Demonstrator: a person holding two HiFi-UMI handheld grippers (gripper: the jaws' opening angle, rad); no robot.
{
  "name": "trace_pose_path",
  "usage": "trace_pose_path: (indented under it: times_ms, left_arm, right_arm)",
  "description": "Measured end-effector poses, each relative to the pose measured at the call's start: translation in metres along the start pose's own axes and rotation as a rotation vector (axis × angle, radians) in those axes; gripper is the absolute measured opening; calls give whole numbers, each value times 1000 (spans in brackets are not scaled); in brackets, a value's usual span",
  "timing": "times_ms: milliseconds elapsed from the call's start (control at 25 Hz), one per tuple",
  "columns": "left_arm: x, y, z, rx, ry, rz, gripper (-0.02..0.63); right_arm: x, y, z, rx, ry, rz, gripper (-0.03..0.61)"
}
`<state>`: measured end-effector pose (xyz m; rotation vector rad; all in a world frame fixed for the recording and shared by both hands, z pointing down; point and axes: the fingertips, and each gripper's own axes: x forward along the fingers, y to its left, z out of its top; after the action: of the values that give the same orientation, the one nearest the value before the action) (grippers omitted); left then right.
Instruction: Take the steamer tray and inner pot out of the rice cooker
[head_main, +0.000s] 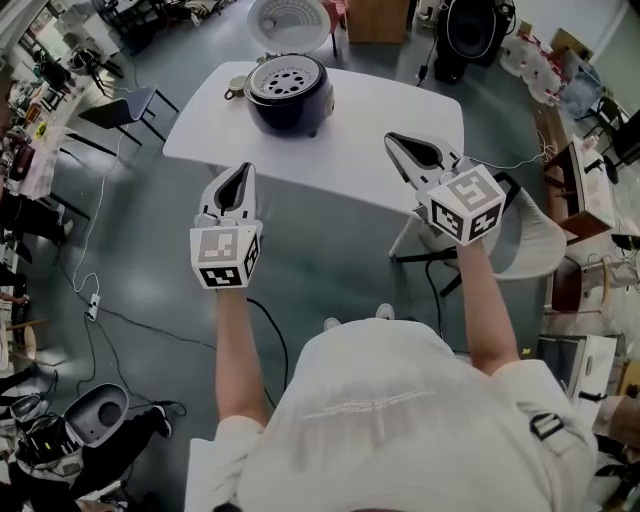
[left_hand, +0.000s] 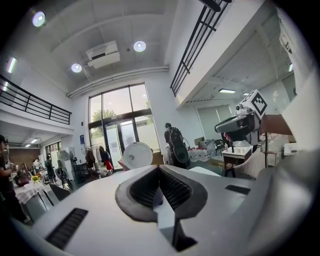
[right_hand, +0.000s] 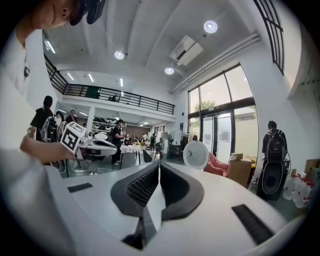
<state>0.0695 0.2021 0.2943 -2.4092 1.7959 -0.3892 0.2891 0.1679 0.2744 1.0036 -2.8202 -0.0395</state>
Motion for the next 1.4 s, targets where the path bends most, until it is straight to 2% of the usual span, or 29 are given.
trace_pose_path:
  times_ms: [80,160,240,280,320,720,960,1200,1400]
  left_arm:
    - [-3,8,-1,-1,-5,4,17]
    - [-7,16,-2,-4,-14,2,29]
    - [-10,23,-4,-7,-21,-2,154]
    - [-11,25,-5,-7,-24,-5,187]
    - [-12,27,-6,-7,-28,-10,193]
    - [-25,49,-29,-24,-9,-31,204]
    - [-31,63,-46,-26,47,-2,193]
    - [-24,75,-58,-29,76,10,193]
    - [-6,96,-56,-29,65,37,196]
  right_arm:
    - [6,6,2,-1,0,3,51]
    - [12,14,3,-7,4,5,126]
    - [18,22,3,-5,4,12,195]
    - [21,25,3,-1,3,16,209]
    - [24,28,3,3,3,17,216]
    - [41,49,-1,9,29,-9,239]
    - [48,57,0,-14,48,-9,249]
    - [67,51,-5,-25,68,-3,256]
    - [99,35,-5,-19,64,21,264]
